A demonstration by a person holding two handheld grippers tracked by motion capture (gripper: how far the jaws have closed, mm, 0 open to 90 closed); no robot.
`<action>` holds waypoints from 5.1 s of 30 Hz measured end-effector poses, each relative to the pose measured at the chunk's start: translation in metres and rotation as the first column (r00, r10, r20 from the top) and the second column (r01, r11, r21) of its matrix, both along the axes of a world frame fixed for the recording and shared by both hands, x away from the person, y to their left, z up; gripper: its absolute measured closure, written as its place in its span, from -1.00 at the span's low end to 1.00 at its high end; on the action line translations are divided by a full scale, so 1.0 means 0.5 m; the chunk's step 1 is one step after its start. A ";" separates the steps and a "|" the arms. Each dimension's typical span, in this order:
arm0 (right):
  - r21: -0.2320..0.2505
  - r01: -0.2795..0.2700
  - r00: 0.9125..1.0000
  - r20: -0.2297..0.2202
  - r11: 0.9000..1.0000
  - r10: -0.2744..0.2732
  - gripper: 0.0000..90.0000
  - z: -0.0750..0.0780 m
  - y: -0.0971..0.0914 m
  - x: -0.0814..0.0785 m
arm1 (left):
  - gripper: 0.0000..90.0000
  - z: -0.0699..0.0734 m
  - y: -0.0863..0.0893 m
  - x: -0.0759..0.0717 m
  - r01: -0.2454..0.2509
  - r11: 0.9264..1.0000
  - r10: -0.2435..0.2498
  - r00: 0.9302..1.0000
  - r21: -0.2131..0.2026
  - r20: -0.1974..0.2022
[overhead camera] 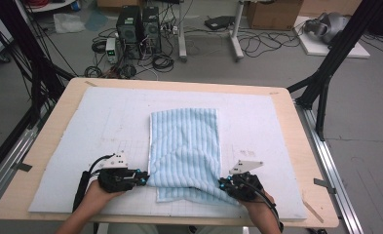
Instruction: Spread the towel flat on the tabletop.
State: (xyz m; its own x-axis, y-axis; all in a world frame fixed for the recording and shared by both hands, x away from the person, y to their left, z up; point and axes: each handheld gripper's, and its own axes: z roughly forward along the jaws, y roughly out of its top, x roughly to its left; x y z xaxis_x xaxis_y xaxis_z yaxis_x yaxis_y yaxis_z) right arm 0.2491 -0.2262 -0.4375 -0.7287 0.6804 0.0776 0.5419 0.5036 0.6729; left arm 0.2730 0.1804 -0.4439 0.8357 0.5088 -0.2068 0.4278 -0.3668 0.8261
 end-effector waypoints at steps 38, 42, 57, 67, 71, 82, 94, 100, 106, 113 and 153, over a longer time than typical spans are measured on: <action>0.032 0.195 0.979 0.052 0.980 -0.196 0.47 -0.004 0.030 0.234 | 0.35 -0.015 -0.074 0.214 -0.267 0.961 0.265 0.964 0.078 0.038; -0.001 0.142 0.989 0.039 0.990 -0.142 0.90 -0.006 0.032 0.229 | 0.95 -0.013 -0.084 0.205 -0.220 0.968 0.216 0.975 0.120 0.048; -0.013 0.064 0.998 -0.018 0.998 -0.064 0.92 0.013 -0.027 0.141 | 0.96 0.007 -0.061 0.136 -0.078 0.995 0.085 0.991 0.063 -0.106; 0.022 0.031 0.997 -0.065 0.999 -0.030 0.92 0.004 -0.044 0.090 | 0.96 0.000 -0.049 0.098 0.004 0.999 0.003 0.987 0.043 -0.163; 0.007 0.019 0.998 -0.053 1.000 -0.019 0.79 0.015 -0.039 0.081 | 0.32 0.006 -0.041 0.101 -0.017 0.999 0.022 0.990 0.035 -0.139; 0.106 0.120 0.992 0.035 0.987 -0.124 0.31 0.041 -0.045 0.128 | 0.06 0.051 -0.002 0.199 -0.277 0.957 0.279 0.960 -0.089 0.011; 0.129 0.143 0.988 0.043 0.981 -0.150 0.20 0.043 -0.053 0.142 | 0.15 0.008 -0.055 0.305 -0.346 0.938 0.345 0.938 -0.012 -0.007; 0.129 0.148 0.987 0.043 0.981 -0.155 0.19 0.043 -0.053 0.143 | 0.23 -0.013 -0.070 0.320 -0.365 0.924 0.364 0.931 0.113 0.031; 0.130 0.155 0.986 0.036 0.979 -0.161 0.16 0.040 -0.049 0.155 | 0.90 -0.007 -0.082 0.316 -0.320 0.930 0.309 0.947 0.179 0.089; 0.129 0.157 0.986 0.042 0.979 -0.163 0.15 0.039 -0.042 0.165 | 0.90 0.003 -0.055 0.329 -0.426 0.899 0.414 0.902 0.104 0.120; -0.134 0.351 0.918 0.246 0.927 -0.312 0.85 -0.003 0.049 0.439 | 0.97 0.011 -0.065 0.406 -0.458 0.885 0.451 0.887 0.079 0.094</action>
